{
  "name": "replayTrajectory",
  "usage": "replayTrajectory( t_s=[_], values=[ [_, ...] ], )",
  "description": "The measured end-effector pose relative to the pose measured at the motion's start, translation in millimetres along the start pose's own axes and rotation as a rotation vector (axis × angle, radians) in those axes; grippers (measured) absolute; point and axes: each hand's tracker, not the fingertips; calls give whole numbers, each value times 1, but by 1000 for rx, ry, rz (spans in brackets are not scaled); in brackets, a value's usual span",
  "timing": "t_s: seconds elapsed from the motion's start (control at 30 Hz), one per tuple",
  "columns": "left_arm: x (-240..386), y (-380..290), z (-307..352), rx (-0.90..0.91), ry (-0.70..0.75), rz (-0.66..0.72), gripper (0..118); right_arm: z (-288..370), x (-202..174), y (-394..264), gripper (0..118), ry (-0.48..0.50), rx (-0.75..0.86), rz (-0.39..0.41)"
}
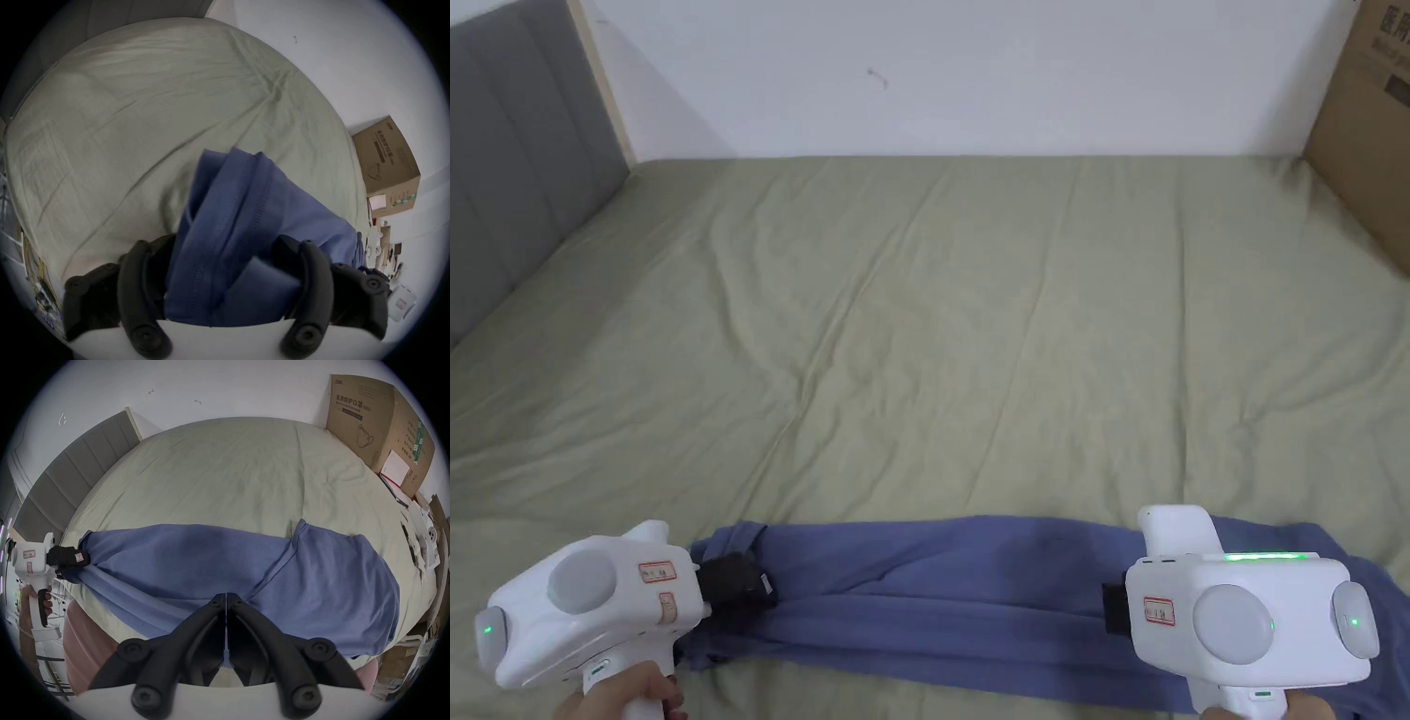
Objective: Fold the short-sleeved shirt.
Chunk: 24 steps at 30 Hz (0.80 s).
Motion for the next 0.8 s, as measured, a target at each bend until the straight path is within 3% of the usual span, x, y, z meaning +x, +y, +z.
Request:
replayTrajectory(
  t_s=[0.07,0.1,0.13,0.27,0.57,0.8],
  values=[
    [-8,7,8,26,32,57,63,0,3,-1,1,11,-5,-19],
    [-2,-2,18,20,34,49,44,-1,4,-1,1,12,-7,-24],
    [3,-8,22,14,30,47,34,-2,5,-1,1,10,-11,-28],
    [31,-14,31,17,71,-33,13,-8,11,-3,1,-25,-34,-43],
    [106,0,85,167,80,-305,12,10,38,-6,1,-11,-1,-108],
    [211,-42,90,177,-73,-685,12,29,70,-10,1,-20,44,-200]
  ],
)
